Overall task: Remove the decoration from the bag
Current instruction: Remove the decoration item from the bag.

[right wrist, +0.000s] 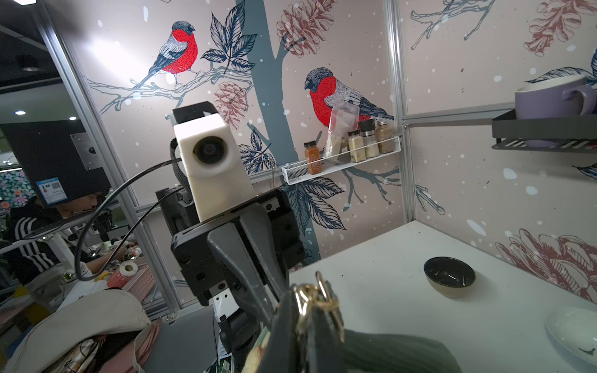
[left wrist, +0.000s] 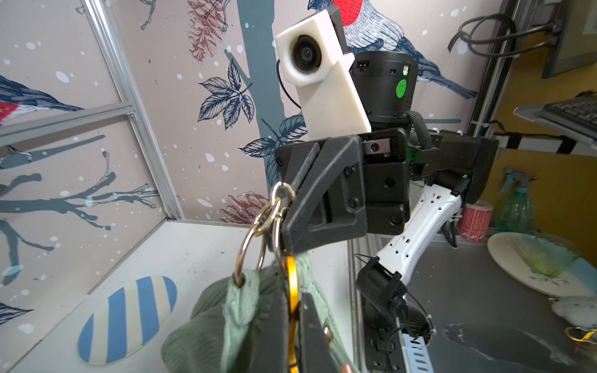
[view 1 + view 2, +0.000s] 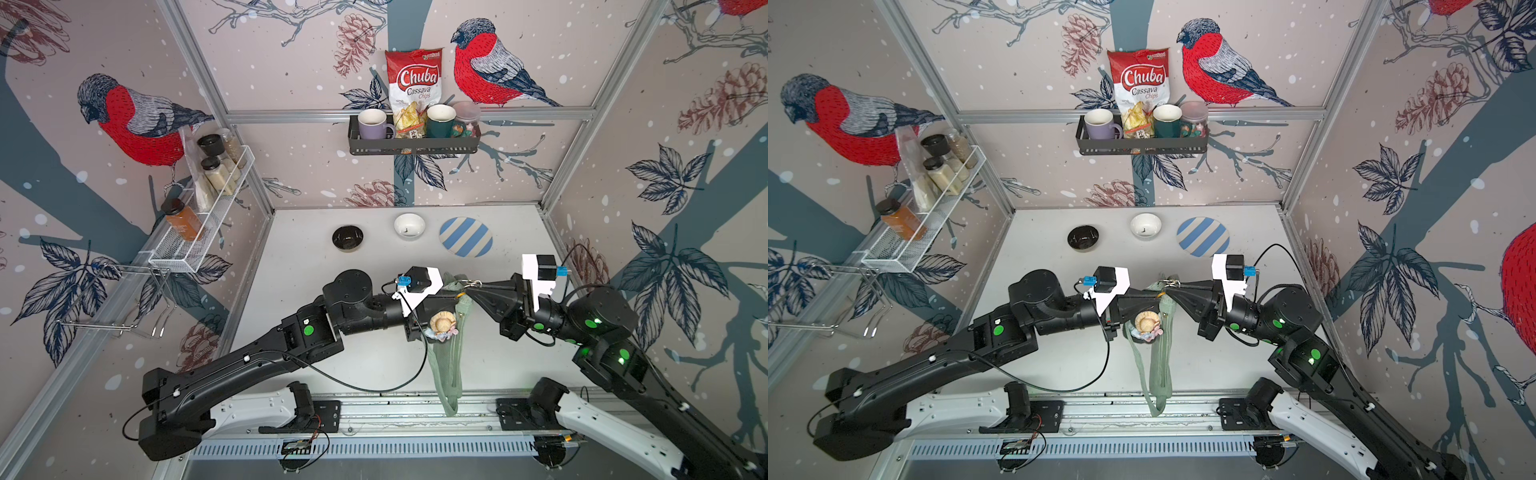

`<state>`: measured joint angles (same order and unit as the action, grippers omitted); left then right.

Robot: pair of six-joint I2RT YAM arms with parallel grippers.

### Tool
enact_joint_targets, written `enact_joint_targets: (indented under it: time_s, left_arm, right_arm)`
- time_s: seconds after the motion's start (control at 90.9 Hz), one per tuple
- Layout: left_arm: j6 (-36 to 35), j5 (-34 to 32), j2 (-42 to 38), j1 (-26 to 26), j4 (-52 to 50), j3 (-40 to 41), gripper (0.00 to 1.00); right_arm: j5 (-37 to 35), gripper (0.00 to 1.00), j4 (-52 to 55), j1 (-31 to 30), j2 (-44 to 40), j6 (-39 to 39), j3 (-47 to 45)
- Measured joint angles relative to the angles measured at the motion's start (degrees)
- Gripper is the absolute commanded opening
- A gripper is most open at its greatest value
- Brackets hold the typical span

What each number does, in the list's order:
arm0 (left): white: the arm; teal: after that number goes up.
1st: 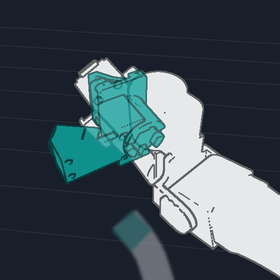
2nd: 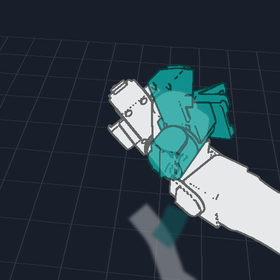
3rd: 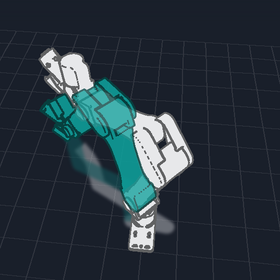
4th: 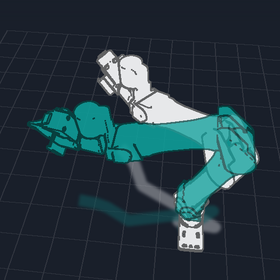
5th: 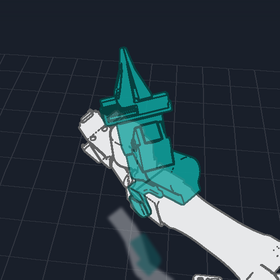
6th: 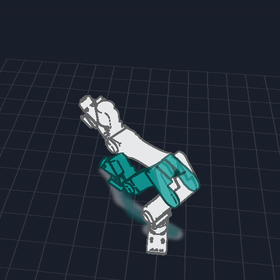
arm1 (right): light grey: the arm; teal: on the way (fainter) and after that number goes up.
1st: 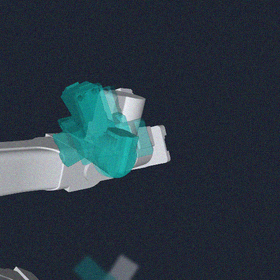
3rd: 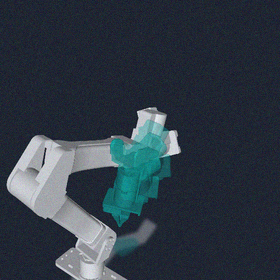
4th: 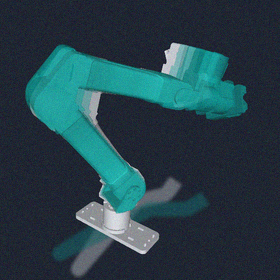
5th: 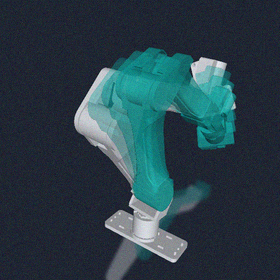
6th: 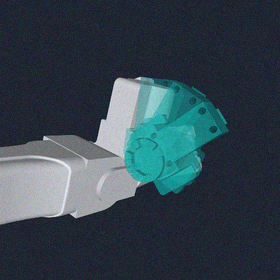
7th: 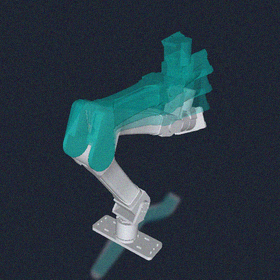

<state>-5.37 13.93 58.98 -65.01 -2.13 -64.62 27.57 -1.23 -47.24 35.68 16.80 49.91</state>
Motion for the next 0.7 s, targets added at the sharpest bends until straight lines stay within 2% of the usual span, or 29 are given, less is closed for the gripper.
enact_joint_targets:
  time_s: [0.264, 0.704]
  left_arm:
    - [-4.07, -4.13, 0.98, 0.00, -2.05, -0.98, 0.00]
    - [-3.96, -9.01, 1.75, 0.00, 0.72, 0.59, 0.00]
  right_arm:
    - [-3.45, 0.00, 0.81, 0.00, 0.85, 3.93, -0.57]
    - [-6.12, 0.00, -0.24, 0.02, 3.37, 10.08, -0.87]
